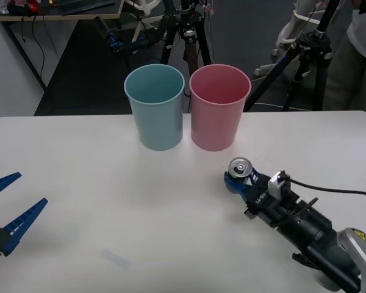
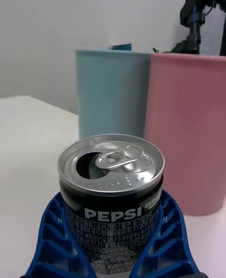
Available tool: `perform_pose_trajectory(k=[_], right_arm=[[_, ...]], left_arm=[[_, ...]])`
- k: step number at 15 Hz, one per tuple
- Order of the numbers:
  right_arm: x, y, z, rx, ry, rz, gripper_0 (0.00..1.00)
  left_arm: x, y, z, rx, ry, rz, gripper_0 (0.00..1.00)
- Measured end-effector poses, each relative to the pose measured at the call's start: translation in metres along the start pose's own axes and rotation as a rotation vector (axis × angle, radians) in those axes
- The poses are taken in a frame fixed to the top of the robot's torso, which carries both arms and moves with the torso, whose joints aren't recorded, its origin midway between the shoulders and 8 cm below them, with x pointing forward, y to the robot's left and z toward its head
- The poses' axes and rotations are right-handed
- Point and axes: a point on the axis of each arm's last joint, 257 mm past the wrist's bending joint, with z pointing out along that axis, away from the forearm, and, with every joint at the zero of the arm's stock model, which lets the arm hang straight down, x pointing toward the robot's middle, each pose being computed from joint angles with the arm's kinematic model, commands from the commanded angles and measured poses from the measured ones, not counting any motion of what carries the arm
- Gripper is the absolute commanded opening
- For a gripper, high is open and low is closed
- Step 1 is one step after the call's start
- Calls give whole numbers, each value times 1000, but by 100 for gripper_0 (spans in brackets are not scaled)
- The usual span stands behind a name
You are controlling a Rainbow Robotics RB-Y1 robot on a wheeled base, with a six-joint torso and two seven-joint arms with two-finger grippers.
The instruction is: Grasp the object on the table and drop it into the matching bin: aluminum can to the light blue bin, PET bottle to the pink bin.
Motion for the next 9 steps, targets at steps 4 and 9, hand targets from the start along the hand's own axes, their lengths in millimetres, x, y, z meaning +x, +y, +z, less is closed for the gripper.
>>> perform_pose_trajectory(k=[4, 9], right_arm=[[-55, 12, -11, -20, -63, 22, 0], [-115, 17, -4, -5, -98, 39, 0]], left_arm=[[0, 0, 0, 0, 0, 0, 100], [0, 0, 0, 0, 0, 0, 100]])
